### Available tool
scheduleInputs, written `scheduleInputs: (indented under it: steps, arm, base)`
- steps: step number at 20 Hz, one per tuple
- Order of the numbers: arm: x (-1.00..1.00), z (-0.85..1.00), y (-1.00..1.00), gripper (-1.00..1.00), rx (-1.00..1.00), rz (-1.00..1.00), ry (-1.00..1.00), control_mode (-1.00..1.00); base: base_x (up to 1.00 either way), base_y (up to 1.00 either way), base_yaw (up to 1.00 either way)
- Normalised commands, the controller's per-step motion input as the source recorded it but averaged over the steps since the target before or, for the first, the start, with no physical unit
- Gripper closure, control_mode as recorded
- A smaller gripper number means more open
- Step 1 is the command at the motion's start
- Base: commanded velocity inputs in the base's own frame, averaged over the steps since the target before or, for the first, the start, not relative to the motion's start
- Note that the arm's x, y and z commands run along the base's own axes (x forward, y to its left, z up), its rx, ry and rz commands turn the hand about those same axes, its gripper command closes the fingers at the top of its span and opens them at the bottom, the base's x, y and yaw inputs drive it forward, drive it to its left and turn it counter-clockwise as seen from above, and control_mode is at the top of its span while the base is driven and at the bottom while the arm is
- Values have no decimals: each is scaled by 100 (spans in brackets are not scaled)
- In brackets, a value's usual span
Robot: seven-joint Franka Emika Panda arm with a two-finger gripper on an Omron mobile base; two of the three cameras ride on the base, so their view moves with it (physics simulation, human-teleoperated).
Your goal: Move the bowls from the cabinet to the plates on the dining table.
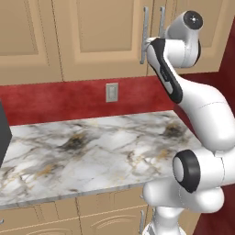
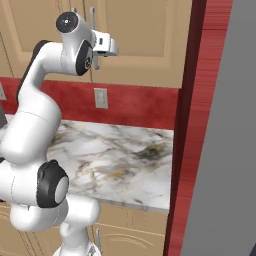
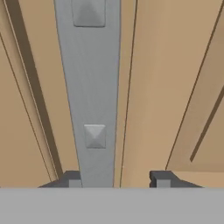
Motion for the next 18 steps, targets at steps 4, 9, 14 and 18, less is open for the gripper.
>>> scheduleInputs:
  steps: [4, 9, 14, 18]
  arm:
    - [5, -18, 4, 100, 5, 1, -4, -100]
    - [-45, 0, -12, 100, 4, -3, -3, -100]
    - [-57, 0, -23, 100, 7, -2, 0, -100]
    - [-62, 0, -39, 100, 6, 0, 0, -100]
  base:
    - [0, 0, 0]
    - [0, 0, 0]
    - [0, 0, 0]
    - [0, 0, 0]
